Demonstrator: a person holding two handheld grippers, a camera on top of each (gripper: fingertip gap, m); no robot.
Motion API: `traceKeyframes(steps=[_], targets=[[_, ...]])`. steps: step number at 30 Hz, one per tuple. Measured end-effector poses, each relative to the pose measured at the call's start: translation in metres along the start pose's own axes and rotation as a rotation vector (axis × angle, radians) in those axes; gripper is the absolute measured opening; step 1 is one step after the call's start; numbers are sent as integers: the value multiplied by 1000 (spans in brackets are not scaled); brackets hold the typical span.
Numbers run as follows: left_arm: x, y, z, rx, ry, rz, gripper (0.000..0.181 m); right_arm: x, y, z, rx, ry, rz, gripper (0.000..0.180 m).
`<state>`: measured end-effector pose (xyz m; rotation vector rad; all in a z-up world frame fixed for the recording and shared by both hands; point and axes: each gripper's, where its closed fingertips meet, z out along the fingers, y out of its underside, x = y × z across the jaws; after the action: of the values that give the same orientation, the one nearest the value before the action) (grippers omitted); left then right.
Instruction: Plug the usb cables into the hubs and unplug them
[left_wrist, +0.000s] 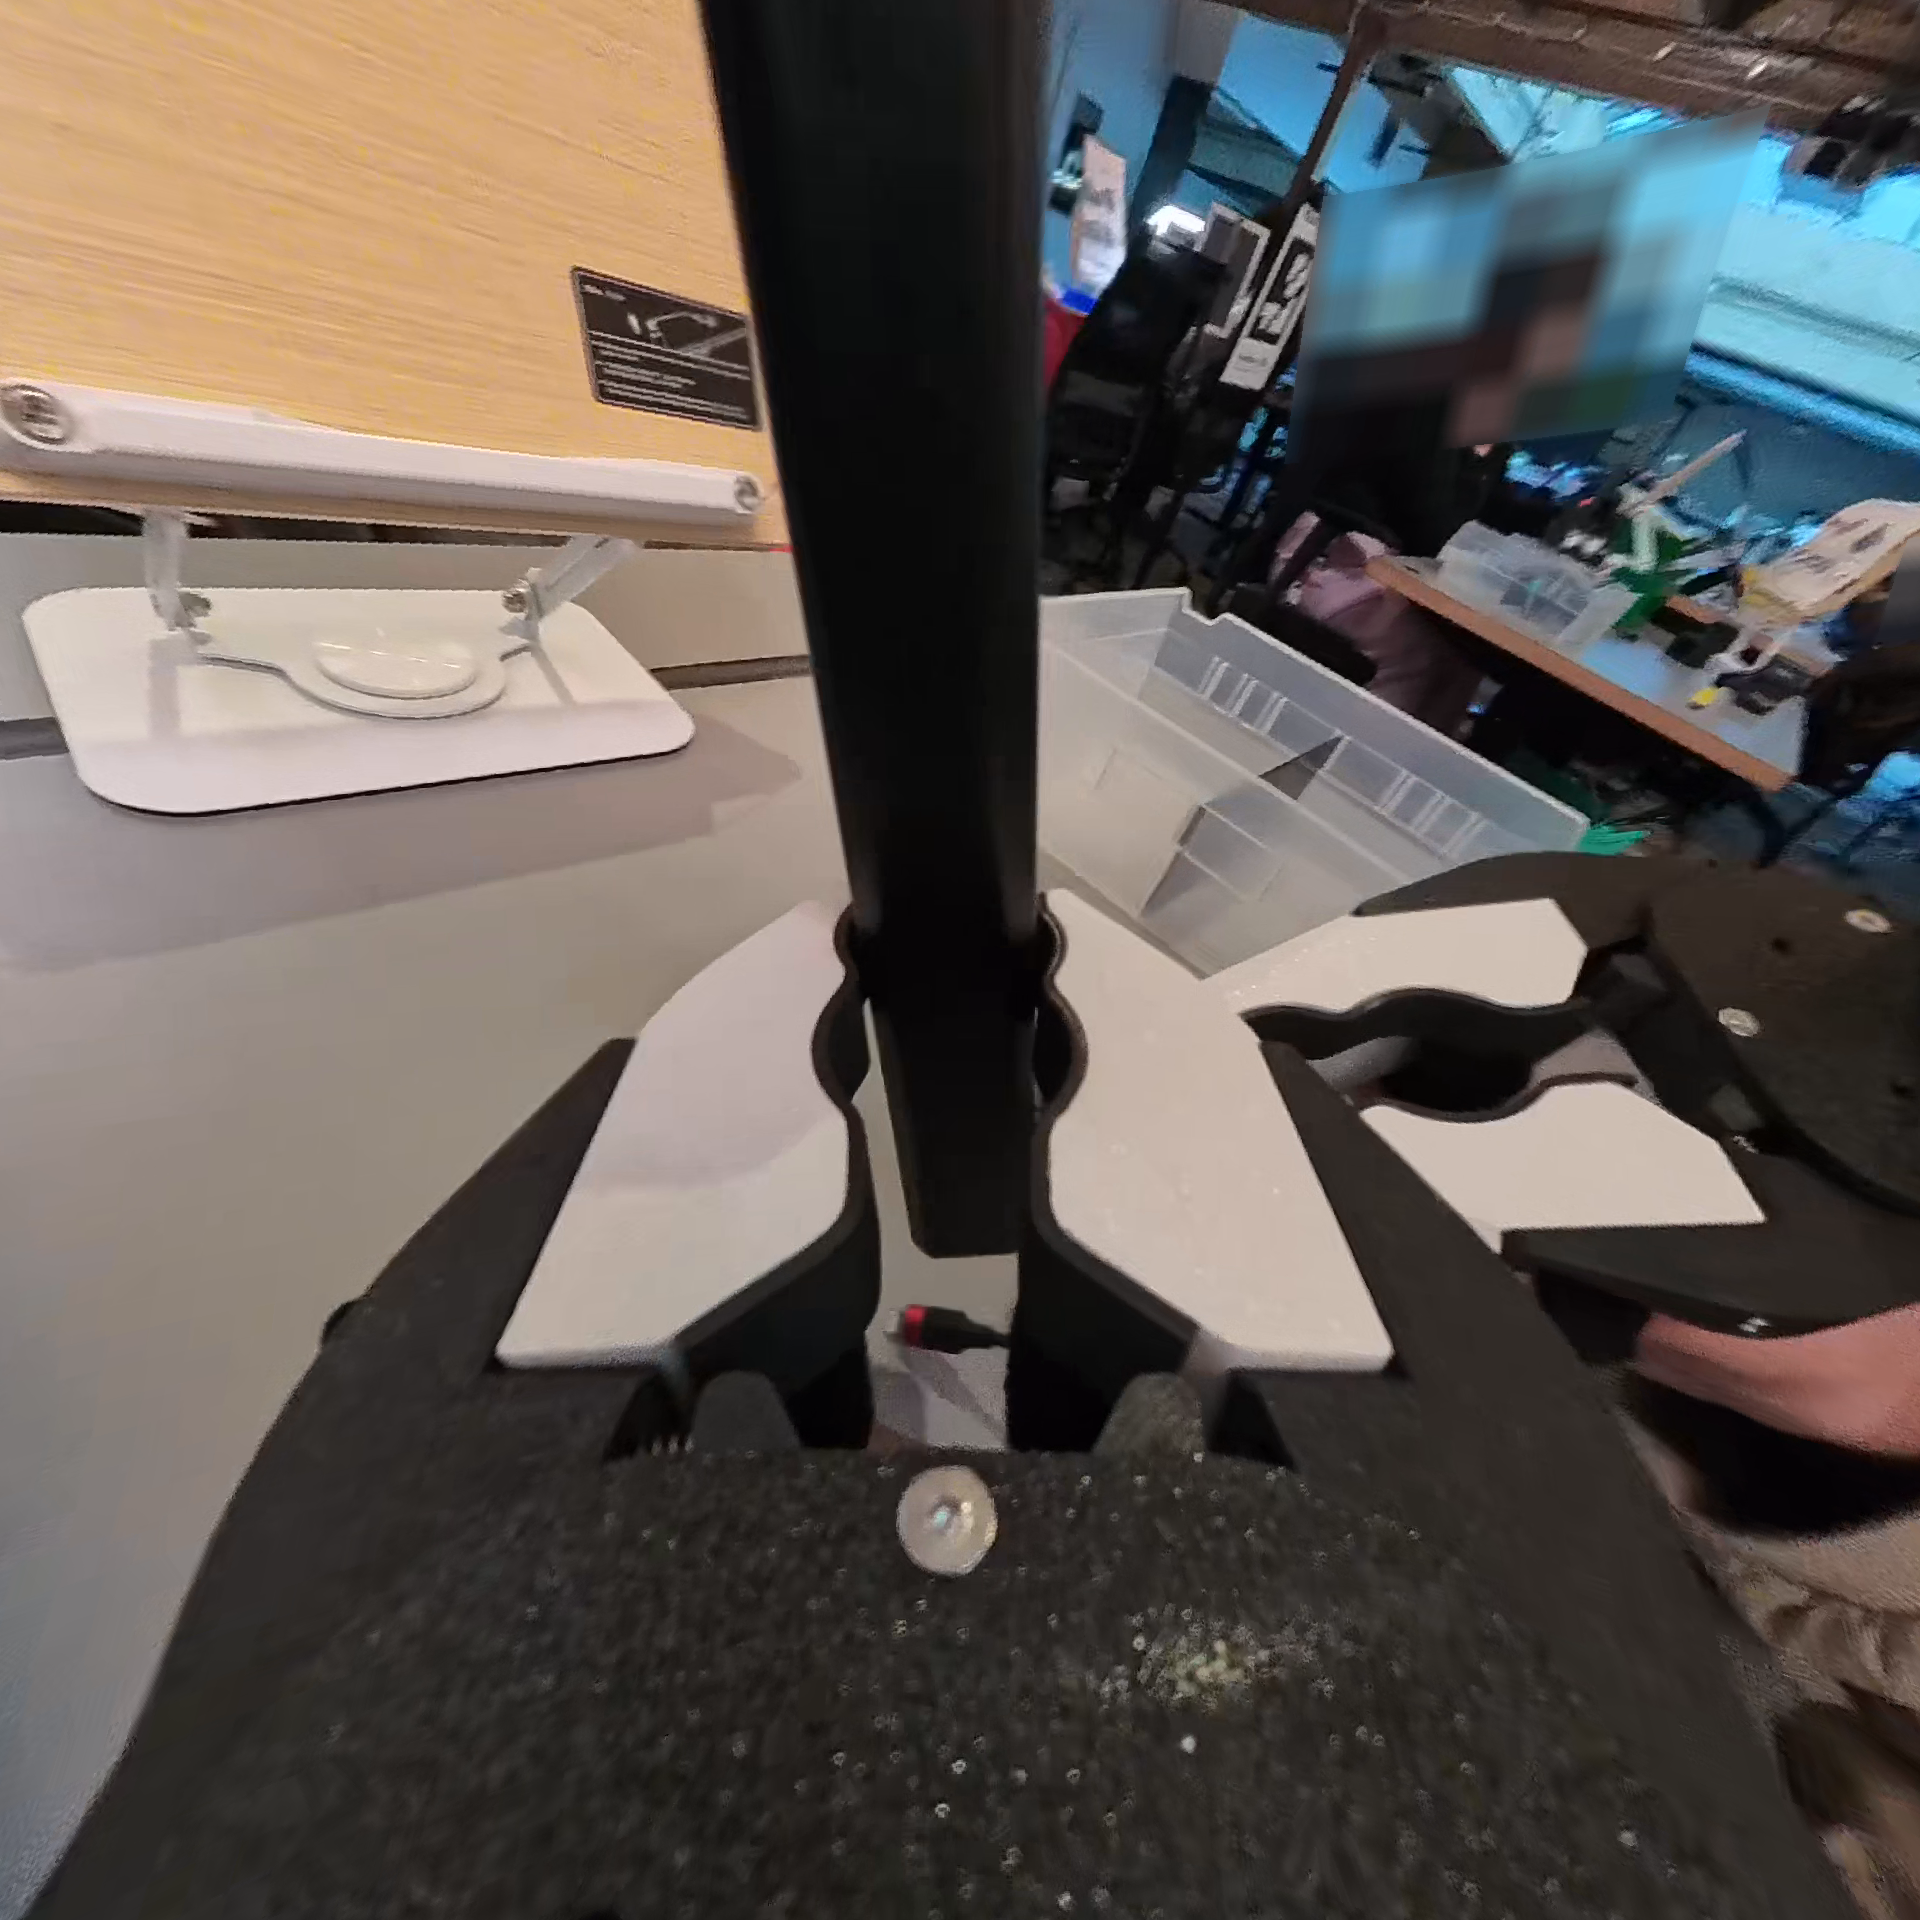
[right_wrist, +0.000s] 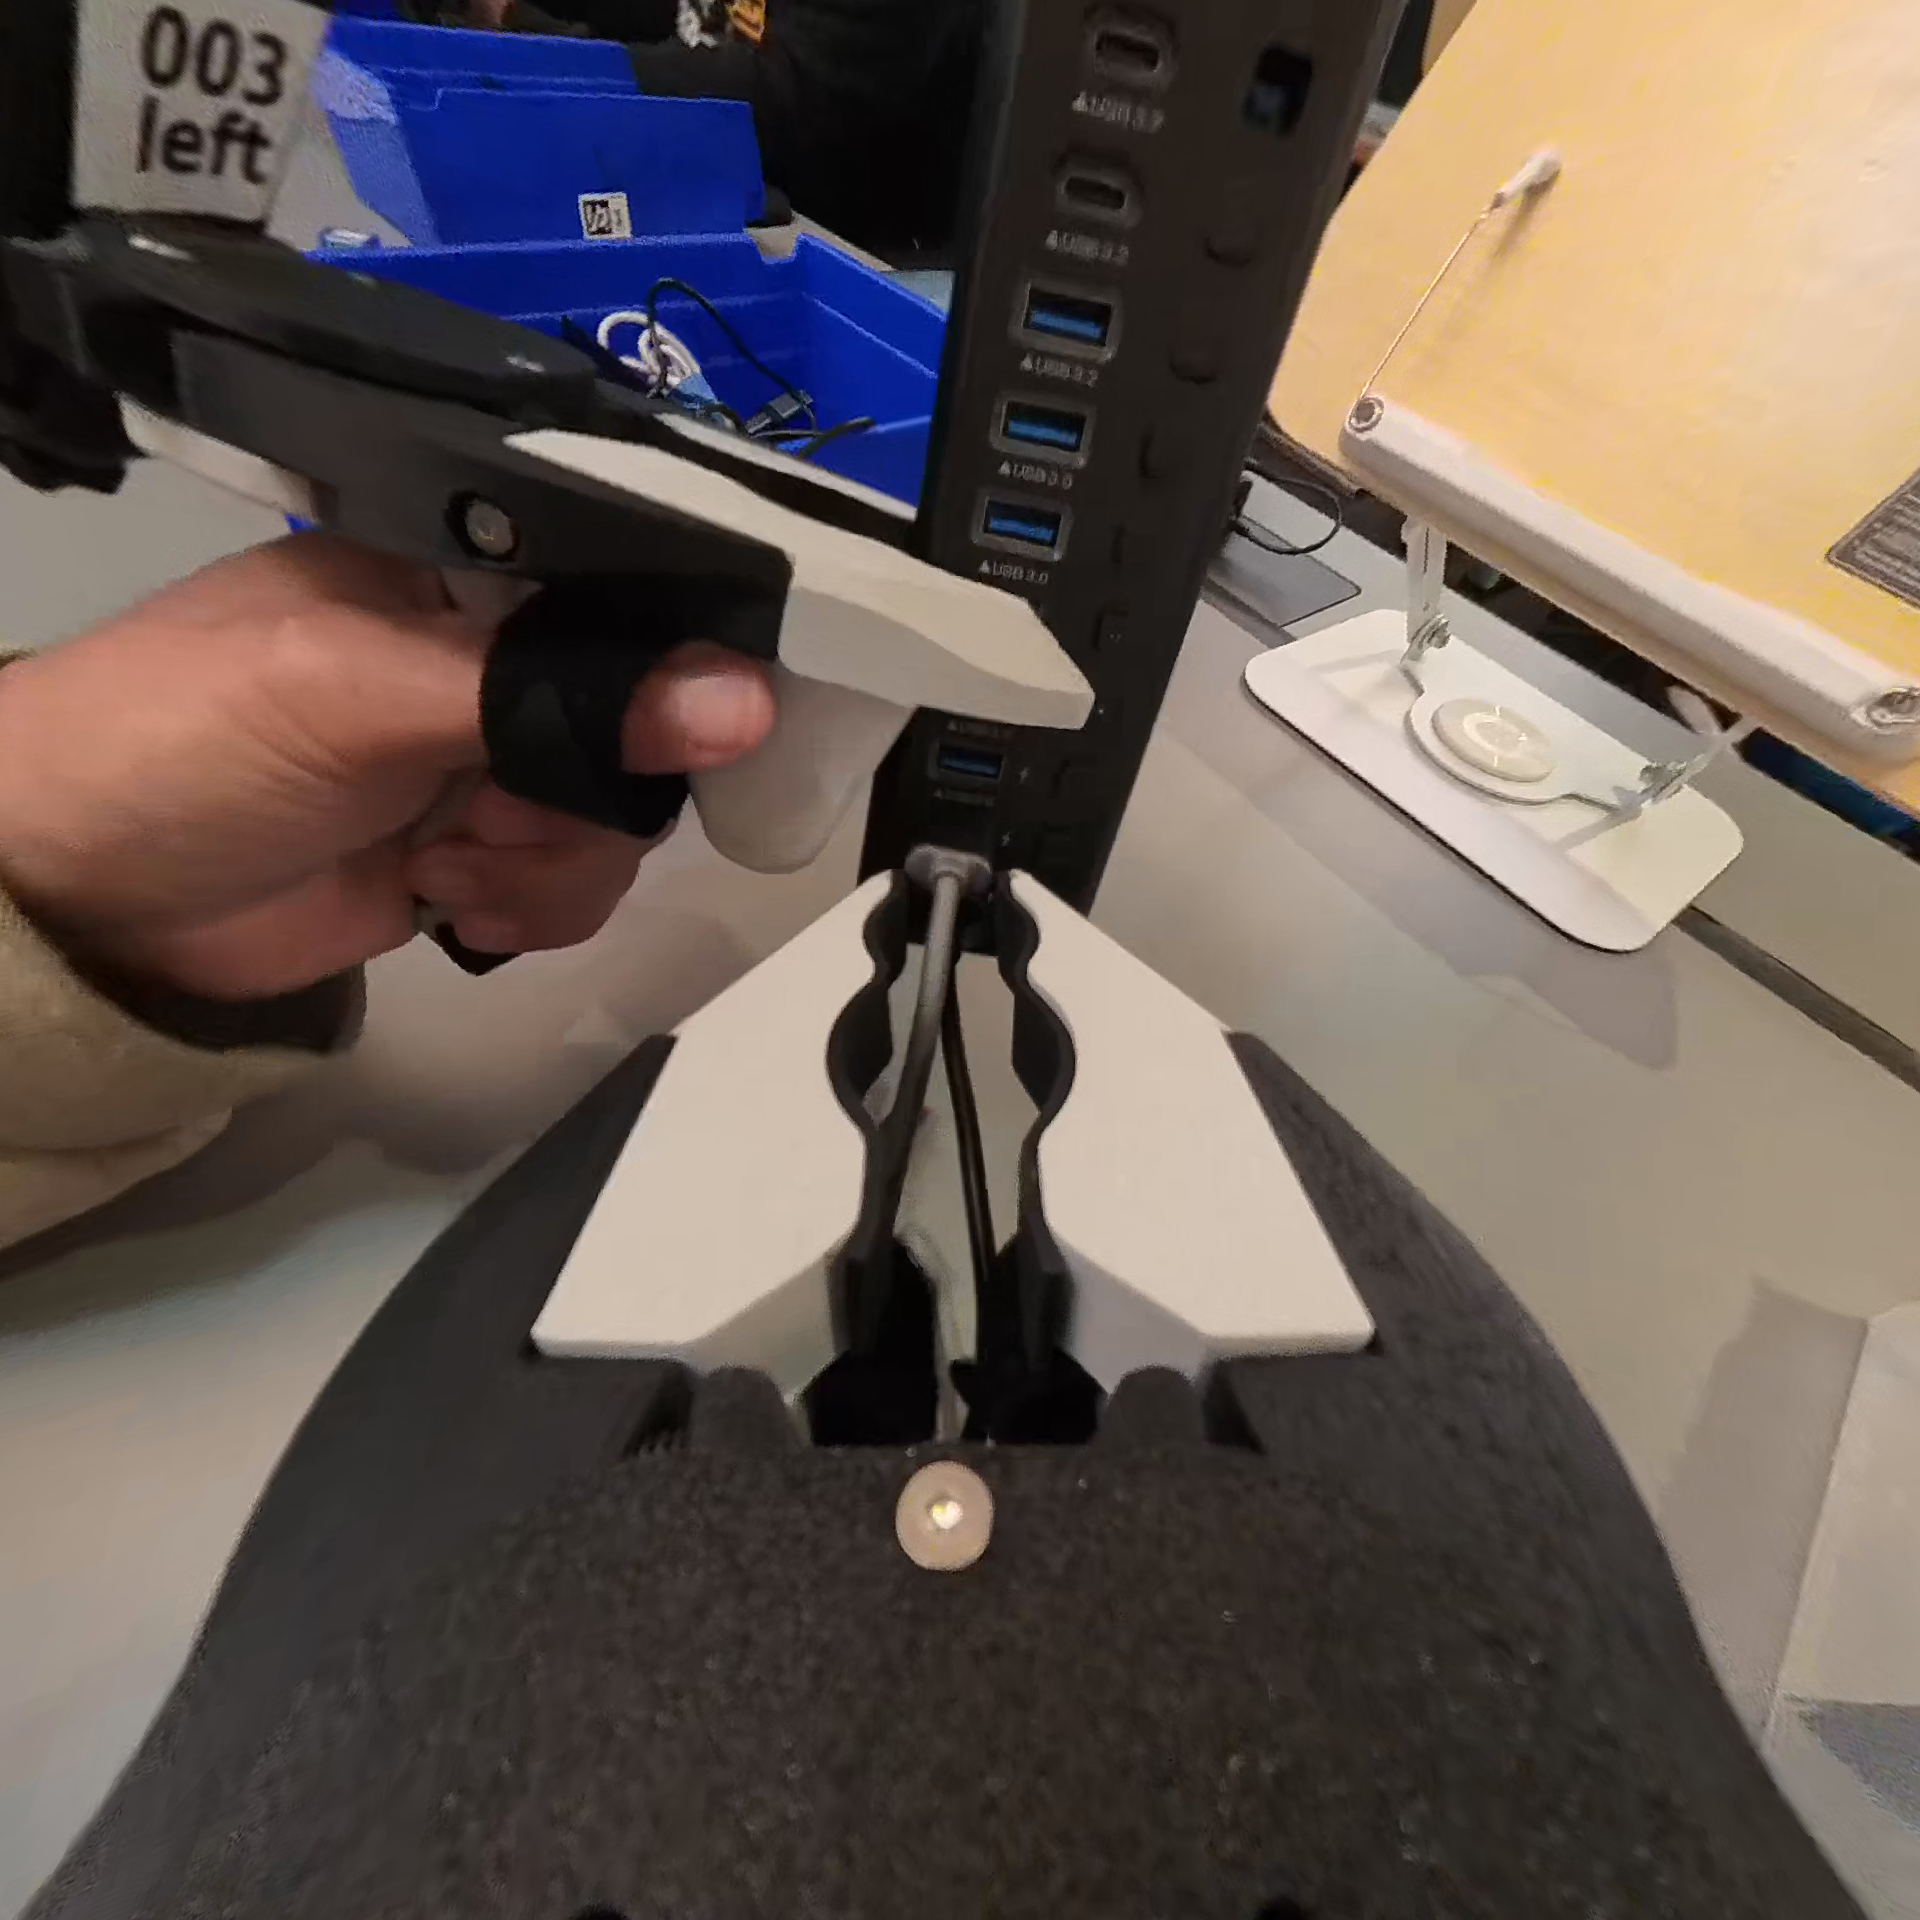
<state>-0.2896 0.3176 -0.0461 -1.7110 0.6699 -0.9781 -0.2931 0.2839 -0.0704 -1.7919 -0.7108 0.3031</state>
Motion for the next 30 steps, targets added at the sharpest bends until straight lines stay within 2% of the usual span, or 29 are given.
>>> traceKeyframes(steps=[4, 10, 12, 15, 18, 22, 27, 30], targets=[[0, -1, 1, 33, 0, -69, 28, 4, -4, 2, 37, 77, 4, 20], [5, 1, 1, 51, 60, -99, 28, 1, -6, 2, 72, 81, 24, 16], [2, 2, -1, 42, 8, -16, 29, 2, -6, 2, 44, 84, 13, 16], [-2, -4, -5, 40, -115, 207, 31, 2, -10, 3, 56, 66, 62, 16], [-8, 4, -2, -7, -123, 126, 32, 2, -6, 3, 39, 69, 55, 16], [-6, 6, -1, -47, -134, 246, 32, 2, -1, 2, 55, 30, 100, 16], [-5, 8, 0, -71, -80, 219, 33, 1, -1, 1, 54, -37, 158, 16], [-37, 6, -9, -51, -189, 181, 27, 16, -10, -10, 135, -32, 262, 16]])
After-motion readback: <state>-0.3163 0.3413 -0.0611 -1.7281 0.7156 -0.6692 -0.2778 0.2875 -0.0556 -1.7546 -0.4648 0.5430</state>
